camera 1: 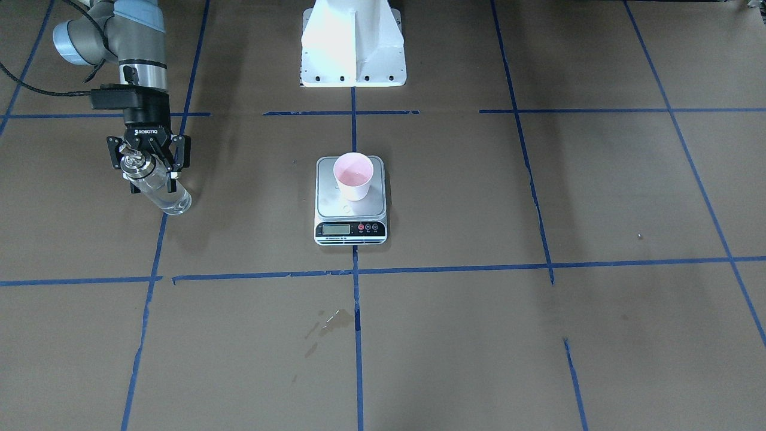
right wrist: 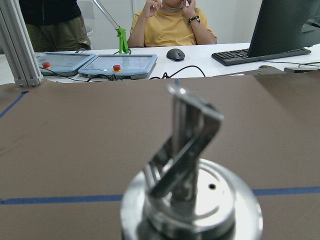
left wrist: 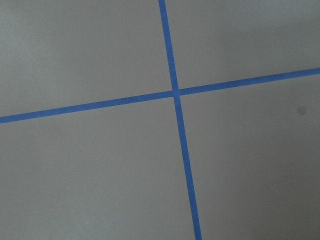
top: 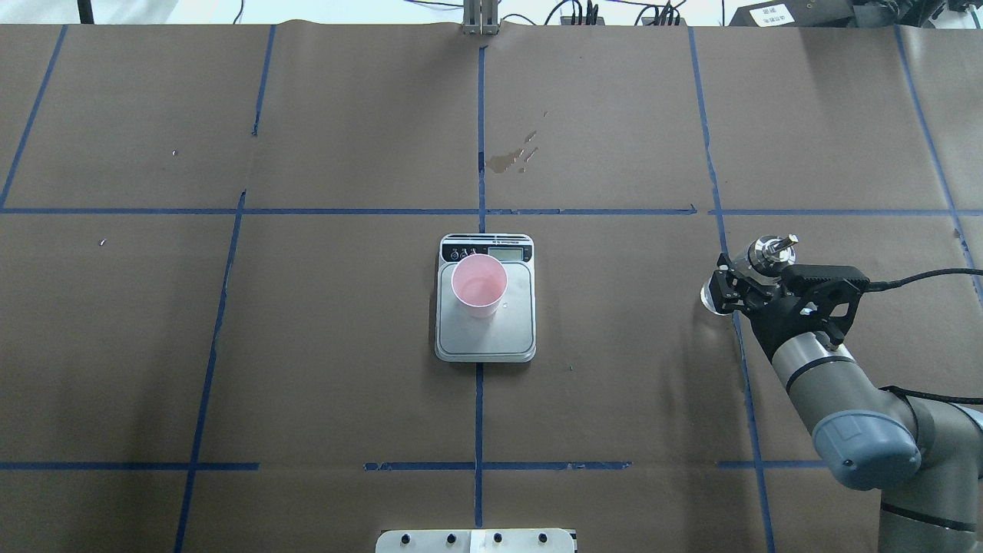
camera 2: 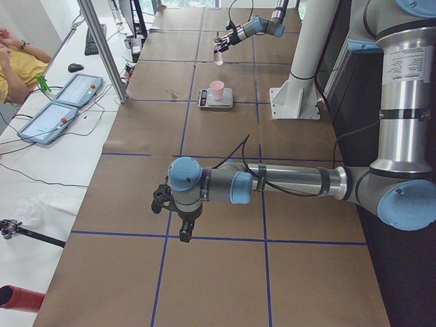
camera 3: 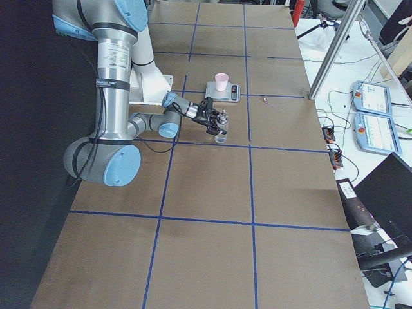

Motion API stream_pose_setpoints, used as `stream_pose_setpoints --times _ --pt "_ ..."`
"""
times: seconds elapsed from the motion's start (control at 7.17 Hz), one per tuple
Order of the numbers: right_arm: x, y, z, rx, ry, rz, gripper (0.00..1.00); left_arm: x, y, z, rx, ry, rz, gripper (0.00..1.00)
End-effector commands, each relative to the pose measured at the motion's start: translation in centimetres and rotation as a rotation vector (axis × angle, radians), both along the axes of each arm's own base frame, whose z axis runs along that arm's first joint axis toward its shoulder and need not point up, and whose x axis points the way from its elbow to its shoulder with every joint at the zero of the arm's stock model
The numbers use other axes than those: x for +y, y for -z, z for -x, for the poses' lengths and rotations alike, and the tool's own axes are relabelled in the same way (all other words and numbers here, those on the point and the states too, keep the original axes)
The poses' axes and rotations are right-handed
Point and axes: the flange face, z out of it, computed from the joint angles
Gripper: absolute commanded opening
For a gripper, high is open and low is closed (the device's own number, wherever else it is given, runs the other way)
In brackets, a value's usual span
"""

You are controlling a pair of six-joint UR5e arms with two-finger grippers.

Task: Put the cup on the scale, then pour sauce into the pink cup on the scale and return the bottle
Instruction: 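Lower the bottle with the right gripper onto its original spot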

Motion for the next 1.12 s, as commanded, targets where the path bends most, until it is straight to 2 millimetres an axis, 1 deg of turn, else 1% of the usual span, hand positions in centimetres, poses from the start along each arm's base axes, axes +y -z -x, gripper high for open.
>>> stream_pose_setpoints --times 0.0,0.28,0.7,0.84,0.98 --pt "0.06 -0.03 0.06 -0.020 -0.010 0.008 0.22 -0.01 -0.01 -0.01 0.000 0.000 0.000 1.00" --pt "0.15 -0.14 0.18 -0.012 -0.022 0.012 0.23 0.00 -0.08 -0.01 0.000 0.000 0.002 1.00" --pt "0.59 -0.16 0.55 -0.008 -0.013 0.011 0.32 0.01 -0.23 -0.01 0.000 0.000 0.005 1.00" --pt "0.71 -0.11 0.61 -0.007 -0.018 0.004 0.53 0.00 -0.22 -0.01 0.000 0.000 0.003 1.00" --pt "0.85 -0.08 0.71 -0.006 -0.019 0.000 0.56 0.01 -0.24 -0.01 0.000 0.000 0.005 1.00"
